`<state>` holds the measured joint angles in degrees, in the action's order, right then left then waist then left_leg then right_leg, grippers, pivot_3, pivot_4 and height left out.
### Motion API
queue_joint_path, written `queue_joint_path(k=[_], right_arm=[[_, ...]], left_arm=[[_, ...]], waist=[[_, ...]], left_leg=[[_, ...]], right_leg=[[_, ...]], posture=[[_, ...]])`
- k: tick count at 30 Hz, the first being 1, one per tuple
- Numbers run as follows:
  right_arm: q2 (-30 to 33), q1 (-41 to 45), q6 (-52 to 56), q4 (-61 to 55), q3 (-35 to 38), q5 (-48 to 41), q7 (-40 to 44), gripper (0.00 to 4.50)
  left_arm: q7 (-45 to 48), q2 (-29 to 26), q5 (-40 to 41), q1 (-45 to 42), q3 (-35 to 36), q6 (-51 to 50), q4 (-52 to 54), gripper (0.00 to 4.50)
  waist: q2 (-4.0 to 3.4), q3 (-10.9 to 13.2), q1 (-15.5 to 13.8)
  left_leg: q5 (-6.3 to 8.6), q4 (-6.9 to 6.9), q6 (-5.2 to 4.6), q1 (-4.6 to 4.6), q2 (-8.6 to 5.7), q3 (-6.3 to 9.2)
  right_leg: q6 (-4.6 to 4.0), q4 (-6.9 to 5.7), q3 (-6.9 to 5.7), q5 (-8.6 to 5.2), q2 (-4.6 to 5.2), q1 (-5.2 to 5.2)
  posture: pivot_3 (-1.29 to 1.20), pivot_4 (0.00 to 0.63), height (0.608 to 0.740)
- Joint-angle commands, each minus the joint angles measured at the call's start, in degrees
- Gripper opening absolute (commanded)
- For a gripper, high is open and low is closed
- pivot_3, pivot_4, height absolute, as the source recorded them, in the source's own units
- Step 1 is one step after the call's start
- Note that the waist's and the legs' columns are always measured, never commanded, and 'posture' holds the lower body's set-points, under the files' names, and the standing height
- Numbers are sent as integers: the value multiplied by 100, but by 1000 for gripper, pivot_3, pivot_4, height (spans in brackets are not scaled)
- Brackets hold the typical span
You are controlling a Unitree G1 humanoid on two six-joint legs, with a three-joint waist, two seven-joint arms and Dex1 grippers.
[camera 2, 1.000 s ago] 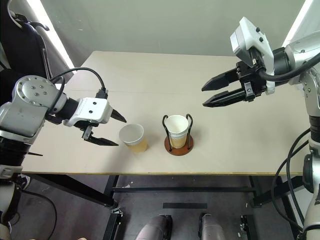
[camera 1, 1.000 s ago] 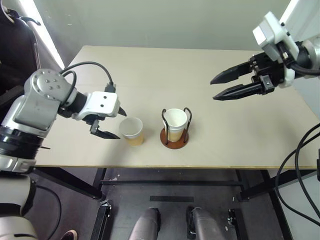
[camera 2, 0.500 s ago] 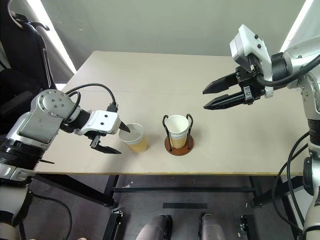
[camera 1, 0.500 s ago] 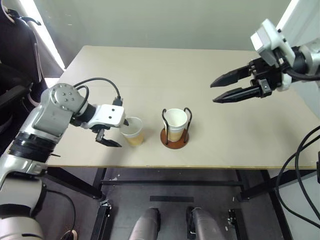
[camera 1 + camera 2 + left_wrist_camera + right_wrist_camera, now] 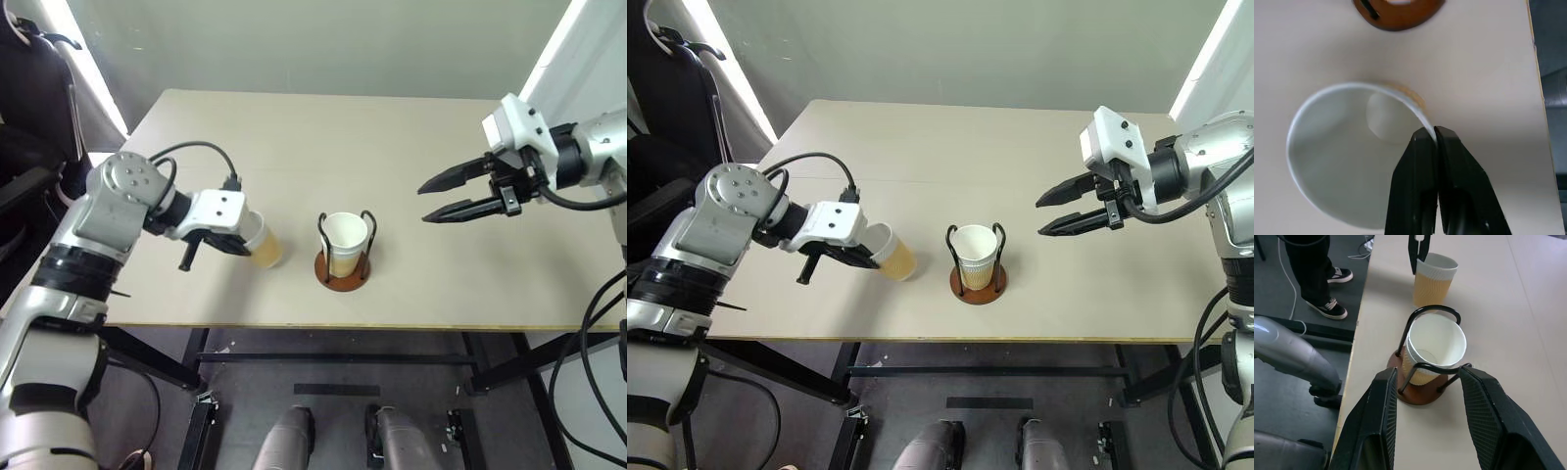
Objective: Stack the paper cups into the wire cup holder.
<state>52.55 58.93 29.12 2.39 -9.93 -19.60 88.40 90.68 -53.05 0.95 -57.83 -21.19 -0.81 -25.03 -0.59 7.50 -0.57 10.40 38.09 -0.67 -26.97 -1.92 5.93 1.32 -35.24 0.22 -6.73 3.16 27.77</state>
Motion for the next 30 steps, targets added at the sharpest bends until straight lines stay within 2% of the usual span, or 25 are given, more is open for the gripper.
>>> queue_joint_path(k=[1, 6, 18, 24, 30], right_arm=[[-16, 104, -134, -2, 23, 45, 59, 1952], [-37, 213, -146, 128, -43, 140, 153, 1952], [-32, 168, 72, -124, 30, 124, 45, 1952], [-36, 144, 297, -320, 1, 122, -99, 1952], [-78, 135, 383, -525, 3, 109, -200, 1952]], left_arm=[[182, -45, 399, -481, -85, -245, -57, 13], [182, 168, 628, -1221, -207, -338, -603, 13], [141, 1219, 106, -2873, 172, 582, -2870, 13], [182, 1736, 575, -3171, 252, 241, -2953, 13], [182, 1632, 1478, -3059, -326, -304, -2209, 13]], waist=[[0, 0, -2], [0, 0, -9], [0, 0, -25], [0, 0, -43], [-2, 1, -48]], left_leg=[[-1, 0, -1, 0, 0, 0], [-2, 1, -2, -2, 0, 0], [1, -2, -9, -17, -2, -2], [8, 1, -20, -22, -5, -9], [16, 9, -29, -25, -4, -23]], right_leg=[[1, 2, 0, 2, 0, -1], [2, 12, 0, 7, 0, -4], [18, 34, 0, 5, 1, -4], [38, 35, 1, -2, 5, -4], [62, 36, 4, -1, 2, 0]], posture=[[0, 150, 740], [0, 150, 740], [0, 150, 740], [0, 150, 740], [0, 150, 740]])
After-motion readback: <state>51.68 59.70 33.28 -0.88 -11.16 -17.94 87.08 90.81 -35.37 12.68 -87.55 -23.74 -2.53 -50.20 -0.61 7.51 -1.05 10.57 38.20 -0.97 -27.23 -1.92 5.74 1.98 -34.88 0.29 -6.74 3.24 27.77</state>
